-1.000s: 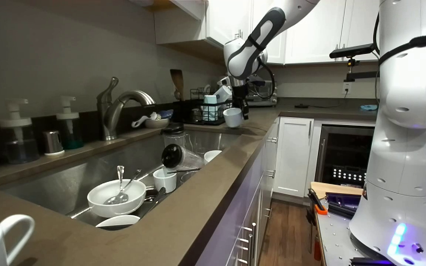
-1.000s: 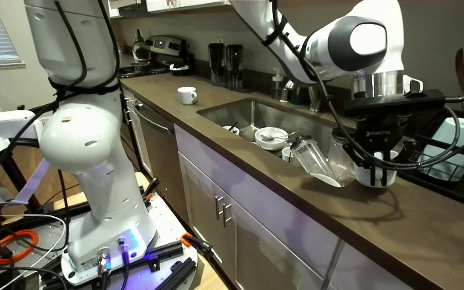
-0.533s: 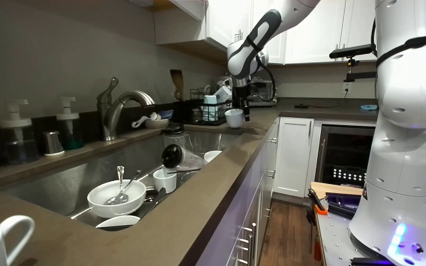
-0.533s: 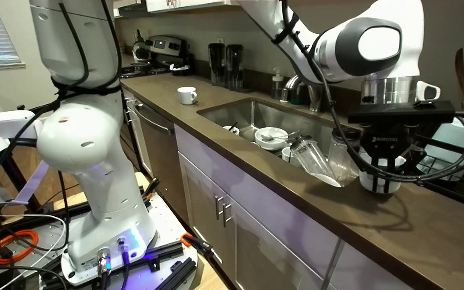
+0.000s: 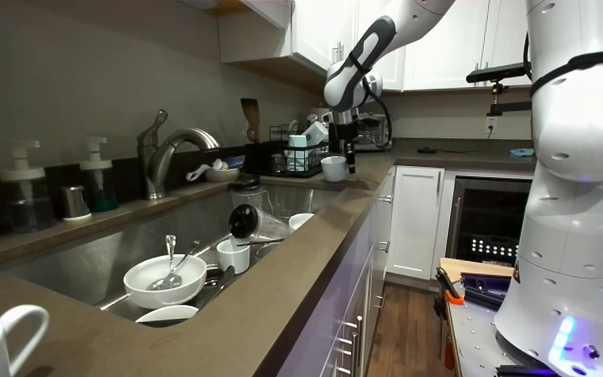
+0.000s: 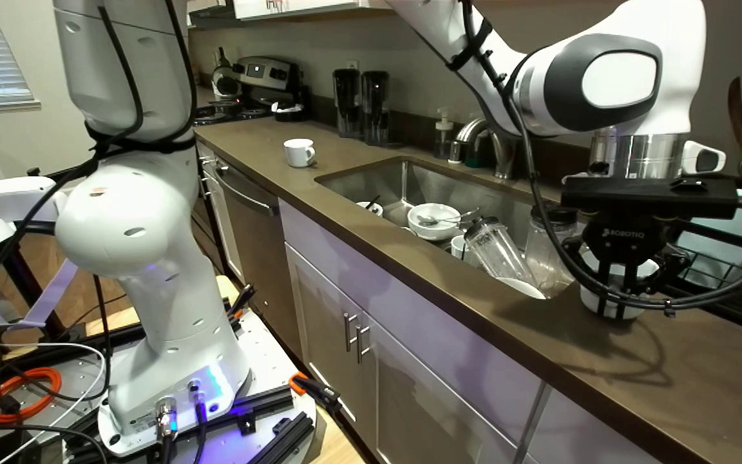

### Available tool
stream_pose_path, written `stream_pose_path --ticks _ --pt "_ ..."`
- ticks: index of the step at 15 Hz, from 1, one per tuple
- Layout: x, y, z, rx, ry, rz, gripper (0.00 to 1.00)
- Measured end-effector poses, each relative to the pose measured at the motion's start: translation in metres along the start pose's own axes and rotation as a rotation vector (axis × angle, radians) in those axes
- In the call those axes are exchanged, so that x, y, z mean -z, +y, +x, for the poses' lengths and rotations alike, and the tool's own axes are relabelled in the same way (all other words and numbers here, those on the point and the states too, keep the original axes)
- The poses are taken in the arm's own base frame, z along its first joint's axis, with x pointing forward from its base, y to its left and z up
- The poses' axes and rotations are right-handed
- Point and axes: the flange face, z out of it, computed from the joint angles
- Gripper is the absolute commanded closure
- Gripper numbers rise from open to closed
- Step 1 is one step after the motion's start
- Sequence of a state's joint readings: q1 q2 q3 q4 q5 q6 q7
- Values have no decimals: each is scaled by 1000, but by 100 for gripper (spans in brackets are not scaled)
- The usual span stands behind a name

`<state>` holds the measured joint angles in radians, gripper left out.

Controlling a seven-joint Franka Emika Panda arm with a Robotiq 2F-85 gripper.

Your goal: Pick up the white mug on the right side of the counter, pour the liquid out of the mug and into the sink, place the mug down on the right side of the counter

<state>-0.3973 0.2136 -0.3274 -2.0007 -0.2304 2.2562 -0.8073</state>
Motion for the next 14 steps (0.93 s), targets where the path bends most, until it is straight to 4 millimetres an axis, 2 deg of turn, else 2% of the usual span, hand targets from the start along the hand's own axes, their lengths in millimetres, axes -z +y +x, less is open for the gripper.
stream_pose_path --ticks 7,14 --pt "-4 19 4 -43 17 35 96" --pt "-10 44 -3 -84 -3 69 96"
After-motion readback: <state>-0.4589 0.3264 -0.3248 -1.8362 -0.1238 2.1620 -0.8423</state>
